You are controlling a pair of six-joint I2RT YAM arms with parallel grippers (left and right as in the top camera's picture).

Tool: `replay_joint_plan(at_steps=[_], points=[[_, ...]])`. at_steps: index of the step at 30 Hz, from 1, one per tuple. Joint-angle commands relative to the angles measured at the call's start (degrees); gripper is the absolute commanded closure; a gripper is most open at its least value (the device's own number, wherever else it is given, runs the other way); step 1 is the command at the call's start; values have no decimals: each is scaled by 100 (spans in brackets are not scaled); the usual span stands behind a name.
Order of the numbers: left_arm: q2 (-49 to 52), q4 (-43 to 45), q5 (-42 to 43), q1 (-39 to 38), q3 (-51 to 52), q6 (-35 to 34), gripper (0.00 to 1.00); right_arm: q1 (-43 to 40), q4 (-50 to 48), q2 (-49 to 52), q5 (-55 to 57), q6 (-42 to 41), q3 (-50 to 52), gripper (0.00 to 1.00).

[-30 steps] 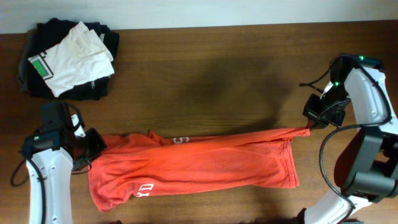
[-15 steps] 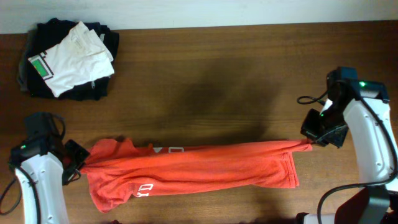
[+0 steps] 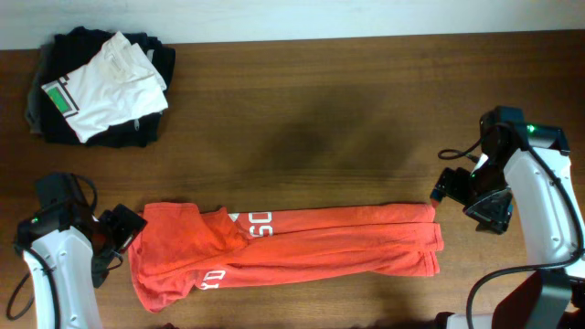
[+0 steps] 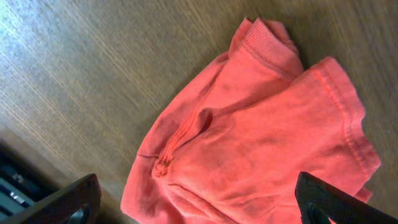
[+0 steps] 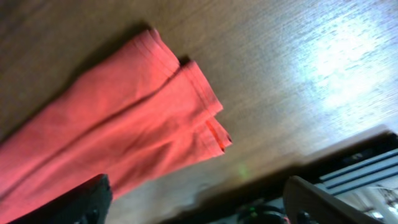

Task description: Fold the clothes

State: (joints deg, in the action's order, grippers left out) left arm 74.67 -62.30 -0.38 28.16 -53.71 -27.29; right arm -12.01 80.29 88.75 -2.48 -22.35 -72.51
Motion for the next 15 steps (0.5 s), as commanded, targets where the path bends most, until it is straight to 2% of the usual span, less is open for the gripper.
replay_joint_plan(at_steps=[1, 3, 5, 8, 10, 12, 14, 15], points=[[-9, 81, 197, 33, 31, -2, 1, 9, -133, -116, -304, 264, 17, 3], [-7, 173, 645, 9, 33, 345, 4, 9, -258, -116, -859, 407, 20, 3], [-9, 258, 1137, -160, 33, 896, 16, 20, -343, -116, -1246, 404, 28, 4], [-7, 262, 1438, -664, 33, 1325, 21, 227, -496, -116, -1362, 404, 188, 5], [-7, 267, 1427, -1167, 35, 1375, 27, 485, -647, -114, -1364, 402, 398, 14], [-7, 361, 1405, -1742, 44, 1370, 45, 905, -981, -114, -1375, 382, 793, 52], [-2, 479, 1123, -2092, 44, 1368, 67, 1244, -1329, -111, -1384, 212, 1123, 82], [0, 505, 828, -2192, 44, 1357, 89, 1399, -1515, -111, -1384, 61, 1290, 90]])
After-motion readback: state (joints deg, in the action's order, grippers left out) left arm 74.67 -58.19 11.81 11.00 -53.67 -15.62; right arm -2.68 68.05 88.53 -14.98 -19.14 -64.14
